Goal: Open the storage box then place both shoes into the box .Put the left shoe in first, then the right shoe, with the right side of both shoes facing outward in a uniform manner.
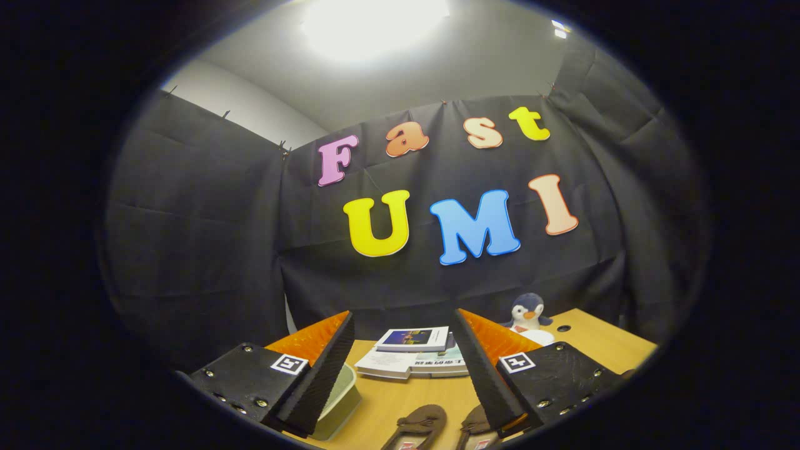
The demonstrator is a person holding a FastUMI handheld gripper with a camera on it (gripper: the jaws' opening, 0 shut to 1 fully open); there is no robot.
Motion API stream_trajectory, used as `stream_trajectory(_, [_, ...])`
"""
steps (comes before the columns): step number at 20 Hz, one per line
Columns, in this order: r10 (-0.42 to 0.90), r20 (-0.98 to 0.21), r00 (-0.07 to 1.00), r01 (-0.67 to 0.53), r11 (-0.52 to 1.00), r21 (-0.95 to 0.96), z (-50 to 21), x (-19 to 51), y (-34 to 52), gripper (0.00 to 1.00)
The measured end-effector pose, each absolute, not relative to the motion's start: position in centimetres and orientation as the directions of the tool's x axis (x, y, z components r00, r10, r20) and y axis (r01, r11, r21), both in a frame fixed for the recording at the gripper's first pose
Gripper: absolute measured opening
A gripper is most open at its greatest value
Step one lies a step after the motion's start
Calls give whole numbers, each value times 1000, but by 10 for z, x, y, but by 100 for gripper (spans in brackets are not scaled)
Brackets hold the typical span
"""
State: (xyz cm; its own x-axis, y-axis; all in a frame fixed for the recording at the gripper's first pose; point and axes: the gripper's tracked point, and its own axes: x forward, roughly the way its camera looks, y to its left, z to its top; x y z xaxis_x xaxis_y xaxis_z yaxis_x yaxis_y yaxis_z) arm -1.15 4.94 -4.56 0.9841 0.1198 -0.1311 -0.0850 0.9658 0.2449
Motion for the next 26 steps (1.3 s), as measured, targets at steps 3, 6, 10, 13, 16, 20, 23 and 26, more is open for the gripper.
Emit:
stream_trajectory(3, [165, -175, 971, -100, 939, 329, -61, -13, 67, 96])
stream_trajectory(6, [216, -220, 951, -106, 899, 424, -78, -15, 84, 96])
stream_trajectory(10, [285, -303, 909, -65, 816, 575, -111, -22, 102, 97])
stream_trajectory(13, [346, -346, 872, -38, 752, 658, -131, -30, 119, 97])
stream_trajectory(16, [427, -361, 829, 0, 646, 764, -150, -36, 136, 98])
stream_trajectory(20, [501, -381, 777, 65, 538, 841, -176, -46, 158, 97])
stream_trajectory(23, [555, -380, 740, 100, 468, 878, -195, -55, 176, 98])
stream_trajectory(26, [609, -354, 710, 138, 372, 918, -205, -55, 190, 97])
